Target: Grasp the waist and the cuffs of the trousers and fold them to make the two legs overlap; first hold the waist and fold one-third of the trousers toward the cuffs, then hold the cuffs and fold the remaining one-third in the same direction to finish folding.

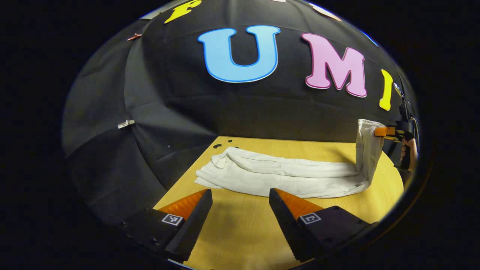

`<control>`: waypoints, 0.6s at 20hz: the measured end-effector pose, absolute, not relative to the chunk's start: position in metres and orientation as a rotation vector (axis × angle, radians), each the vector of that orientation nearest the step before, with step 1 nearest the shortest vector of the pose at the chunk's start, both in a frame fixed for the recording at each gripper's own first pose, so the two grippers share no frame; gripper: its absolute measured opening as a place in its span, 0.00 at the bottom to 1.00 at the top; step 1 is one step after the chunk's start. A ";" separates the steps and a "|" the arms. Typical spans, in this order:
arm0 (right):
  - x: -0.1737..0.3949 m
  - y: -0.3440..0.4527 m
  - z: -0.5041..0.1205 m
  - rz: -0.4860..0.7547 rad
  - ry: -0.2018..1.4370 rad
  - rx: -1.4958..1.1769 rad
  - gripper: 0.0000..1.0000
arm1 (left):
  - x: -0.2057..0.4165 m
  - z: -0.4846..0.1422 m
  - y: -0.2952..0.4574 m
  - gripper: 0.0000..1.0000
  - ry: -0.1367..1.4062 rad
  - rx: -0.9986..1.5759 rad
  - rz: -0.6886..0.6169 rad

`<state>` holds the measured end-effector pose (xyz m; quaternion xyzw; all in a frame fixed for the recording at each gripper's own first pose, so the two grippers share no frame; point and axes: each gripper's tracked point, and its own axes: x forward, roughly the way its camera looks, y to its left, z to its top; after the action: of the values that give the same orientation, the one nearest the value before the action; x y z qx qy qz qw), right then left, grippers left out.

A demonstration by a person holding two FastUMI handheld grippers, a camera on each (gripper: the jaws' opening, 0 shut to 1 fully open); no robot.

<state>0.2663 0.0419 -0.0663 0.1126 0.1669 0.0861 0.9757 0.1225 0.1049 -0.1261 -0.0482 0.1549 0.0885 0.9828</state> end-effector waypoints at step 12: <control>0.205 0.184 -0.160 0.360 0.420 0.206 0.22 | 0.212 -0.193 0.198 0.98 0.292 -0.280 0.253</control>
<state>0.2049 0.1845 -0.1596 0.1017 0.2071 0.1774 0.9567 0.2117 0.1985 -0.1929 -0.1384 0.1445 0.1255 0.9717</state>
